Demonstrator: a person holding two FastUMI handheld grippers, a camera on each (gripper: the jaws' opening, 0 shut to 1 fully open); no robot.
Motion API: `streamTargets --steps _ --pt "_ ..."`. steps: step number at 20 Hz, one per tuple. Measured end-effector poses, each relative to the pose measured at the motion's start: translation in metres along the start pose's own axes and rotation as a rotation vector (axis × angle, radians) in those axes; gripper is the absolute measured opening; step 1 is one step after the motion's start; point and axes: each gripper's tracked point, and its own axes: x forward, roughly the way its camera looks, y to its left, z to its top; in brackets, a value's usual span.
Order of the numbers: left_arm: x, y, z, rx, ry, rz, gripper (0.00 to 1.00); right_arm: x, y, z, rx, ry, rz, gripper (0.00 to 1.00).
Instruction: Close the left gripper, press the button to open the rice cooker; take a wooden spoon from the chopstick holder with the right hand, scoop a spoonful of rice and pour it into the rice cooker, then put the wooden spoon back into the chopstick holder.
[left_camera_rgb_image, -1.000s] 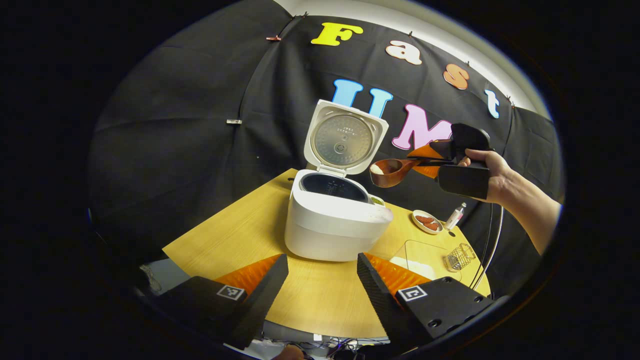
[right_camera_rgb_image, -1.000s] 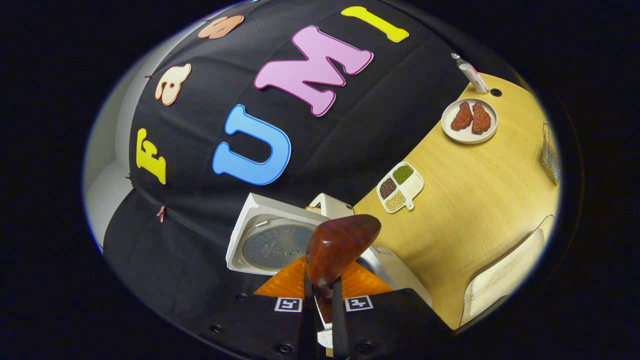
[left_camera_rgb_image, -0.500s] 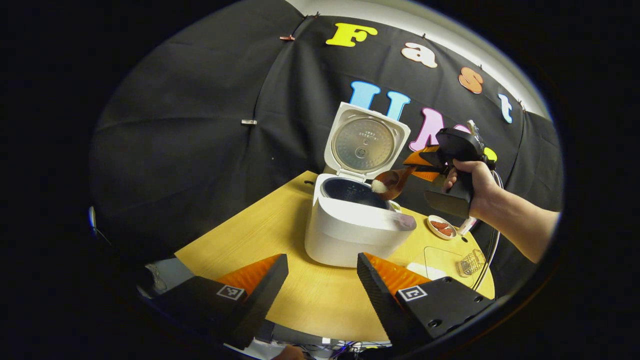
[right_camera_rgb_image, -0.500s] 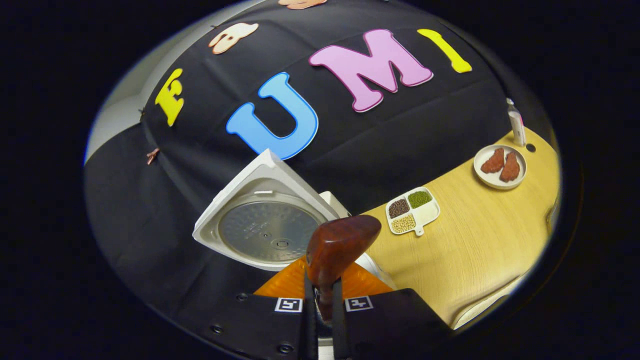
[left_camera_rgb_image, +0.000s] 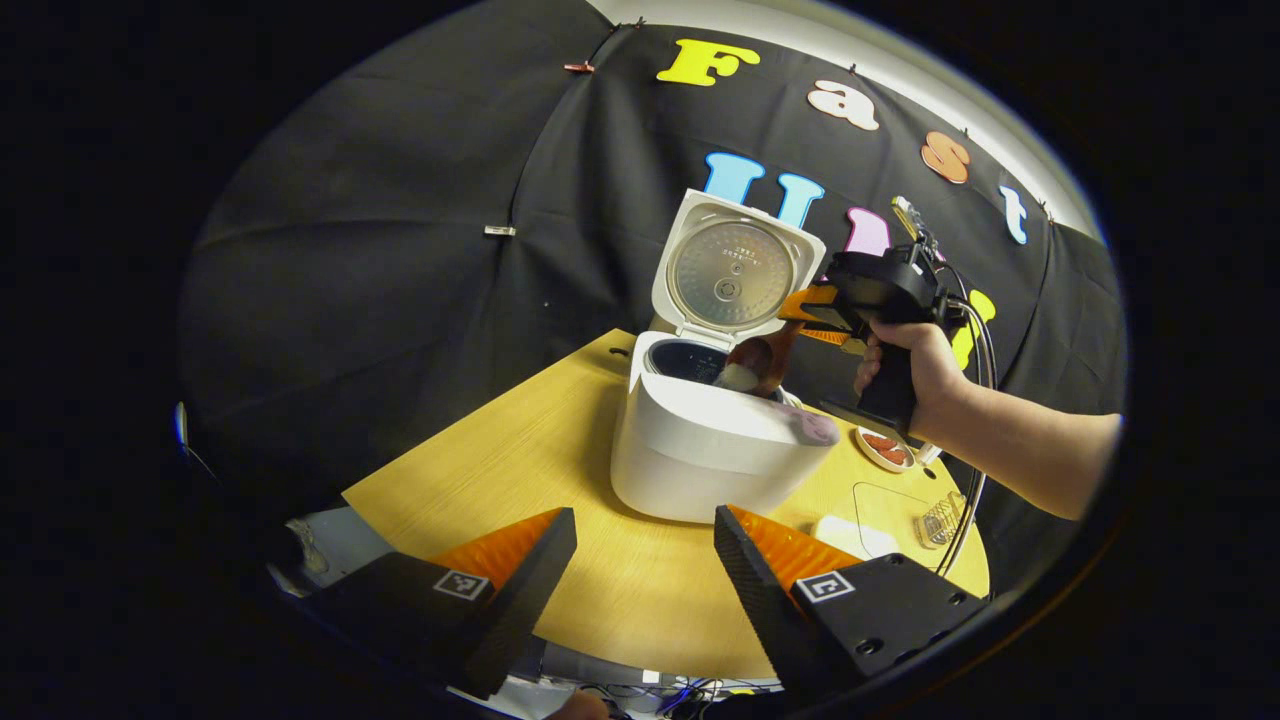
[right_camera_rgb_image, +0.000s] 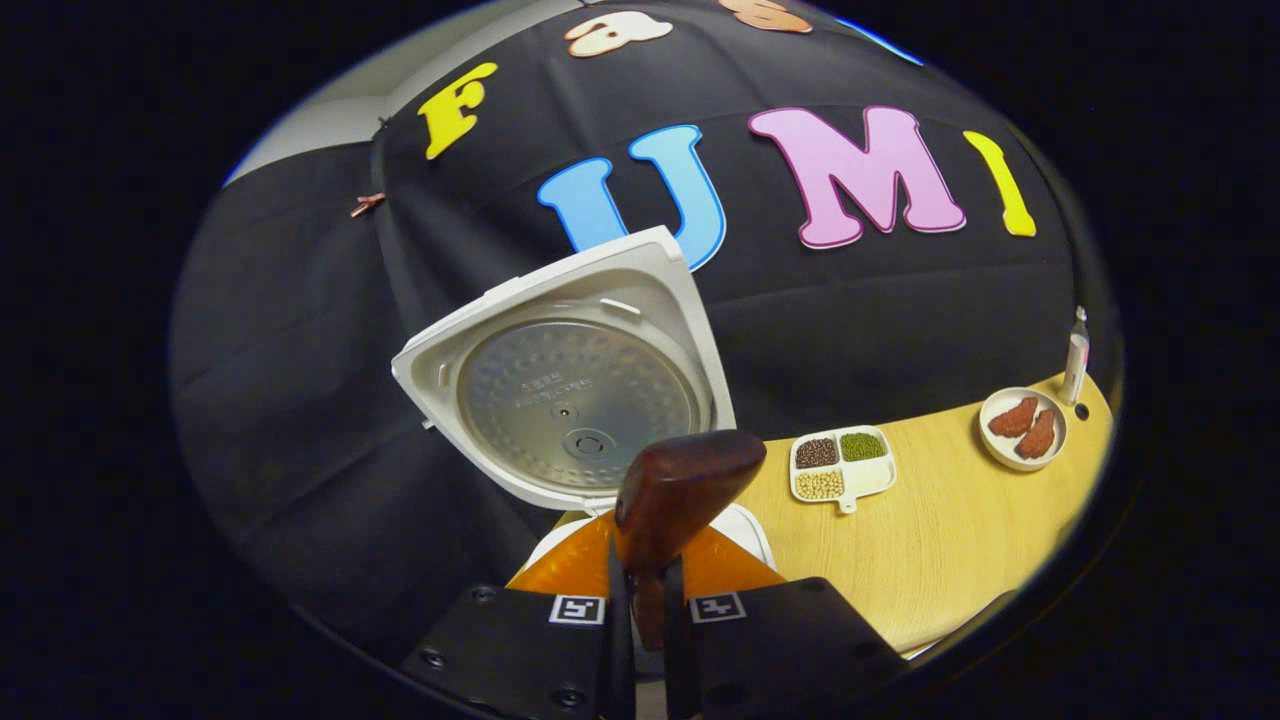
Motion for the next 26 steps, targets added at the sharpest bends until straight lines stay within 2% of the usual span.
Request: streamTargets --steps 4,8,11,17,21,26 --pt "0.004 0.004 0.000 -0.005 -0.007 0.003 0.95 -0.003 0.020 -0.002 -0.174 -0.044 0.063 0.16" --pt "0.006 0.009 0.001 -0.005 -0.014 0.021 0.96 -0.002 0.031 -0.020 -0.339 -0.035 0.115 0.16" --pt "0.009 0.010 0.004 -0.022 -0.022 0.030 0.95 -0.003 0.042 -0.018 -0.378 -0.061 0.157 0.16" --pt "0.009 0.003 0.001 -0.025 -0.026 0.024 0.95 -0.007 0.050 -0.023 -0.409 -0.054 0.187 0.16" --pt "0.005 0.003 -0.002 -0.026 -0.025 0.021 0.95 -0.010 0.056 -0.012 -0.429 -0.095 0.193 0.16" --pt "0.003 0.005 -0.006 -0.042 -0.025 0.025 0.95 -0.018 0.067 -0.009 -0.607 -0.148 0.233 0.16"
